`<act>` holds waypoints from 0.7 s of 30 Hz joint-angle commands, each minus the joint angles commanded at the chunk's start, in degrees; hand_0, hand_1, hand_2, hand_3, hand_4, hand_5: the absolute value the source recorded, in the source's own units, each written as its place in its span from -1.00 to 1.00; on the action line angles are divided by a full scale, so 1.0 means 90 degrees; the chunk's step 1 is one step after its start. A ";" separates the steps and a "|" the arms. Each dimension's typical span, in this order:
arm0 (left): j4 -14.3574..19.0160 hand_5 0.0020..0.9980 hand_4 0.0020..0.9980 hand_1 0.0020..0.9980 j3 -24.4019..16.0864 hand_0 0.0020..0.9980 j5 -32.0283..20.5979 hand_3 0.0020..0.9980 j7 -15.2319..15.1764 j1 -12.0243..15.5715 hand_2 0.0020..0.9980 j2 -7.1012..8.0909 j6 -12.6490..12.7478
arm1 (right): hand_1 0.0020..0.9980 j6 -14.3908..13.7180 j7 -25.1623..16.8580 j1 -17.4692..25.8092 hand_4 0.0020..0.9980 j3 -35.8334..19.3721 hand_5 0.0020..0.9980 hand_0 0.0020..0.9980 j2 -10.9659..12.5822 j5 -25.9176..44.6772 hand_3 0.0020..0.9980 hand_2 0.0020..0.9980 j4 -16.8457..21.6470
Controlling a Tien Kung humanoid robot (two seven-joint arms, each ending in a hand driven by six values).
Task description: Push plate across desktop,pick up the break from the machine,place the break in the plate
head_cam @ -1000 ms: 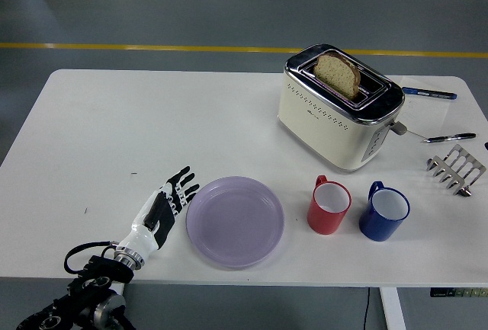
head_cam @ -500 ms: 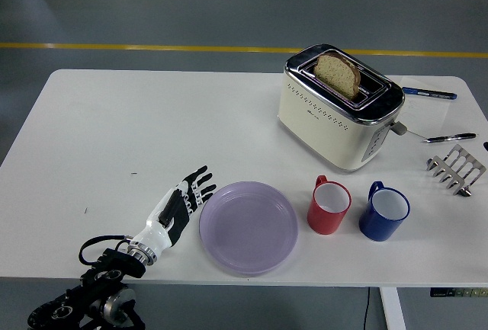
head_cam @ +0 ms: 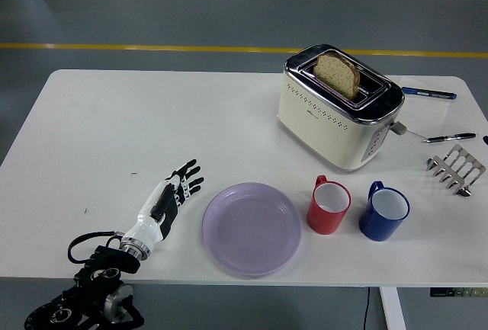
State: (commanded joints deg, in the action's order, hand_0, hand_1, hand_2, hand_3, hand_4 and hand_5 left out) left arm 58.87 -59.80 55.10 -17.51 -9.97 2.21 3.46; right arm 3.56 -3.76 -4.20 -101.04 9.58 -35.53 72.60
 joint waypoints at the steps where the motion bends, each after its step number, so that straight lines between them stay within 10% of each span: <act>1: 0.0156 1.00 0.02 0.67 -0.0288 0.68 0.0272 0.72 0.0156 0.0177 0.74 -0.0084 -0.0058 | 0.23 -0.0053 -0.0036 -0.0128 -0.11 0.0074 -0.19 0.34 0.0125 -0.0171 0.26 0.28 0.0024; 11: 0.1455 1.00 0.01 0.59 -0.2818 0.64 0.1031 0.54 0.0782 0.1224 0.60 -0.0073 -0.0259 | 0.30 -0.0292 -0.0176 -0.1667 0.05 0.1127 -0.21 0.38 0.1188 -0.2093 0.30 0.32 -0.0288; 12: 0.1518 1.00 0.02 0.57 -0.2958 0.62 0.1021 0.51 0.0792 0.1263 0.57 -0.0053 -0.0268 | 0.45 -0.0313 -0.0173 -0.1842 0.40 0.1247 -0.21 0.51 0.1249 -0.2341 0.46 0.44 -0.0348; 21: 0.2111 1.00 0.01 0.56 -0.3905 0.61 0.0577 0.50 0.0803 0.1461 0.56 -0.0137 -0.0309 | 0.57 -0.0280 0.0182 -0.3765 0.51 0.2937 -0.19 0.64 0.1720 -0.4750 0.63 0.59 -0.1358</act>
State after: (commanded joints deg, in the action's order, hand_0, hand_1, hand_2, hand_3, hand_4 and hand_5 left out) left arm 77.87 -94.94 60.29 -10.29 3.17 0.97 0.68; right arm 1.04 -2.12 -38.08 -74.61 25.06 -78.29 60.38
